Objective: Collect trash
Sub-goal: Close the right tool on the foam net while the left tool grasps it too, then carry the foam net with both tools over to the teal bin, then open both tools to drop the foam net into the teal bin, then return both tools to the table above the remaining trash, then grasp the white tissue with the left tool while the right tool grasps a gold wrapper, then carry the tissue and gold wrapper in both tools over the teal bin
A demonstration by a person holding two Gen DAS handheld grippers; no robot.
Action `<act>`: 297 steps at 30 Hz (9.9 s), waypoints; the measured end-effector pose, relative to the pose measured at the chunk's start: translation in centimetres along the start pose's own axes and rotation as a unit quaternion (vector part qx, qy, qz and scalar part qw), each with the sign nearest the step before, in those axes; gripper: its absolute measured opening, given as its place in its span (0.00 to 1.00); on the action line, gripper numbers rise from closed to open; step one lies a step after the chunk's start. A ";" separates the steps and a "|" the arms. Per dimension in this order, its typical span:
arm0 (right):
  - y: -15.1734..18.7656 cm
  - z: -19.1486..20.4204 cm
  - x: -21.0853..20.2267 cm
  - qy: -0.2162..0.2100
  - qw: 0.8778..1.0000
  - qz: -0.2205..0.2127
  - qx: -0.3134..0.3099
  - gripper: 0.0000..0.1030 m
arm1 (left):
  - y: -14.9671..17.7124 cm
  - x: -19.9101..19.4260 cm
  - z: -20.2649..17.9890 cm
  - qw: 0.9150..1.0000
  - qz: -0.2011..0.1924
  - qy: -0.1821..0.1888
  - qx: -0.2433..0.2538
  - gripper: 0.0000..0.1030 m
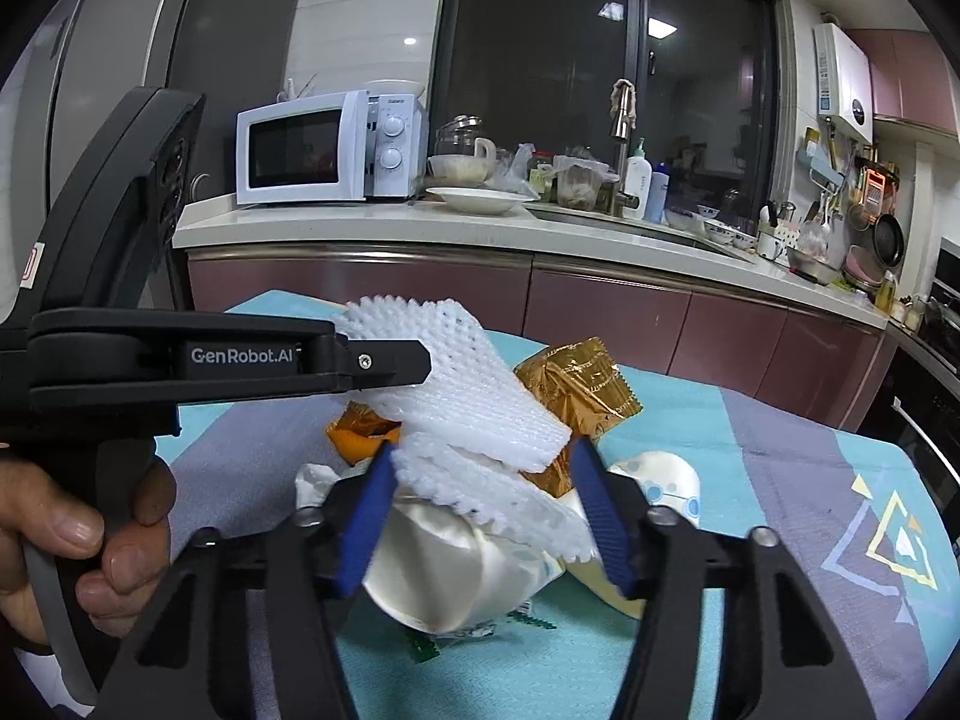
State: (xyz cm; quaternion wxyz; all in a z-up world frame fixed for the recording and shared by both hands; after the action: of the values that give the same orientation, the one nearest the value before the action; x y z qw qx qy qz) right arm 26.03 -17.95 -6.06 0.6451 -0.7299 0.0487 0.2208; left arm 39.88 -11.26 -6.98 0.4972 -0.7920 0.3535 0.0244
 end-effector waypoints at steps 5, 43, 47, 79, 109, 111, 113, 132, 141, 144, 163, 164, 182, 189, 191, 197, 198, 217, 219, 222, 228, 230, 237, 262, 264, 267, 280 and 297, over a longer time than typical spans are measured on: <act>-0.1 0.6 0.0 -0.010 1.000 0.002 -0.007 0.25 | -0.2 -0.5 -0.3 1.000 -0.007 0.007 0.005 0.11; -5.6 0.5 -10.0 0.010 0.994 -0.111 -0.006 0.08 | -6.1 -18.6 -4.7 0.987 -0.154 0.010 0.036 0.10; -6.5 0.9 -10.9 0.011 0.992 -0.125 -0.009 0.08 | -6.3 -21.8 -4.2 0.984 -0.172 -0.001 0.036 0.10; -12.3 19.0 -9.8 -0.156 0.969 -0.187 -0.048 0.08 | -2.7 -51.1 8.7 0.926 -0.287 -0.238 0.062 0.10; -8.9 40.3 7.3 -0.343 0.937 0.022 -0.064 0.08 | 1.3 -46.5 33.4 0.903 -0.130 -0.409 -0.033 0.10; -8.1 41.4 8.6 -0.343 0.936 0.043 -0.071 0.08 | 1.7 -45.2 34.9 0.902 -0.112 -0.415 -0.038 0.10; -7.1 42.3 9.8 -0.343 0.934 0.066 -0.080 0.08 | 2.1 -44.3 36.1 0.902 -0.099 -0.419 -0.039 0.10; -1.6 47.6 15.7 -0.331 0.910 0.220 -0.123 0.46 | 3.5 -38.1 43.1 0.895 -0.013 -0.441 -0.068 0.33; -5.2 43.9 15.1 -0.331 0.926 0.175 -0.044 0.53 | 1.0 -38.6 41.5 0.896 -0.047 -0.436 -0.071 0.95; -7.4 40.7 13.5 -0.329 0.934 0.137 -0.010 0.70 | -0.3 -39.6 40.1 0.892 -0.072 -0.439 -0.083 0.95; -7.3 14.9 -5.1 -0.103 0.988 -0.116 0.000 0.93 | -4.2 -43.1 14.6 0.888 -0.304 -0.341 0.058 0.95; -6.8 14.0 -5.7 -0.091 0.988 -0.123 0.000 0.93 | -4.0 -42.2 12.6 0.888 -0.309 -0.332 0.078 0.95; -0.1 2.5 -16.5 0.099 0.979 -0.180 0.014 0.93 | 7.9 -35.7 -7.4 0.902 -0.324 -0.204 0.200 0.95; 2.3 1.5 -17.0 0.118 0.981 -0.151 0.022 0.93 | 11.3 -33.5 -9.4 0.919 -0.290 -0.174 0.205 0.95; 2.8 1.0 -16.7 0.122 0.982 -0.141 0.027 0.93 | 11.7 -31.9 -9.8 0.925 -0.271 -0.167 0.208 0.95; 3.7 -0.7 -13.5 0.110 0.988 -0.100 0.049 0.93 | 10.8 -25.4 -7.9 0.945 -0.190 -0.154 0.216 0.95; 3.7 -0.9 -12.8 0.103 0.989 -0.094 0.054 0.93 | 10.1 -24.3 -7.0 0.948 -0.177 -0.153 0.216 0.95; 3.5 -5.8 -3.9 0.064 0.993 -0.004 0.101 0.93 | 7.6 -8.4 0.6 0.962 0.026 -0.171 0.213 0.74; 3.0 -6.2 -2.8 0.049 0.993 0.003 0.108 0.92 | 7.8 -7.8 0.9 0.961 0.040 -0.177 0.209 0.74; 2.4 -6.3 -1.5 0.036 0.993 0.009 0.108 0.90 | 7.8 -6.9 1.4 0.964 0.057 -0.173 0.196 0.72; 2.0 -6.1 0.7 0.009 0.993 0.025 0.115 0.87 | 8.4 -5.3 2.4 0.966 0.095 -0.163 0.176 0.36; 1.8 -5.8 1.3 0.000 0.993 0.030 0.111 0.84 | 8.4 -5.0 2.5 0.967 0.097 -0.158 0.174 0.18; 1.7 -5.3 3.7 -0.042 0.991 0.058 0.114 0.59 | 7.8 -5.1 2.9 0.973 0.078 -0.147 0.160 0.03; 2.9 -3.4 6.2 -0.153 0.967 0.126 0.160 0.00 | 7.7 -6.8 2.8 0.980 0.030 -0.138 0.141 0.02; 2.8 -3.4 6.1 -0.152 0.967 0.122 0.161 0.00 | 7.7 -6.9 2.7 0.980 0.027 -0.139 0.143 0.02; 2.4 -3.6 5.7 -0.152 0.968 0.113 0.164 0.00 | 7.8 -7.3 2.5 0.979 0.022 -0.140 0.144 0.02; -0.9 -2.7 2.5 -0.168 0.971 0.065 0.160 0.00 | 5.2 -12.2 1.5 0.977 -0.038 -0.149 0.151 0.02; -7.1 8.3 -3.3 -0.270 0.956 -0.003 0.111 0.00 | 0.7 -28.8 4.8 0.953 -0.162 -0.224 0.121 0.02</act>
State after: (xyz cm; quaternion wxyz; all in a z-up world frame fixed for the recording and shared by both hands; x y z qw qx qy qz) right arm 23.40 -9.51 1.17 0.7121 -0.5665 -0.1055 0.4011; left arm 19.41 7.87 1.29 0.6530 -0.7467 0.1001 0.0777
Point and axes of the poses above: each gripper's, at about its wrist camera, not at the fingertips, and x roughly the way its jaws point, z to its left, y to its underside, the point moved 7 cm from there along x, roughly the way its jaws point, and after that the axes turned 6 degrees about -z, right-handed, at the moved point
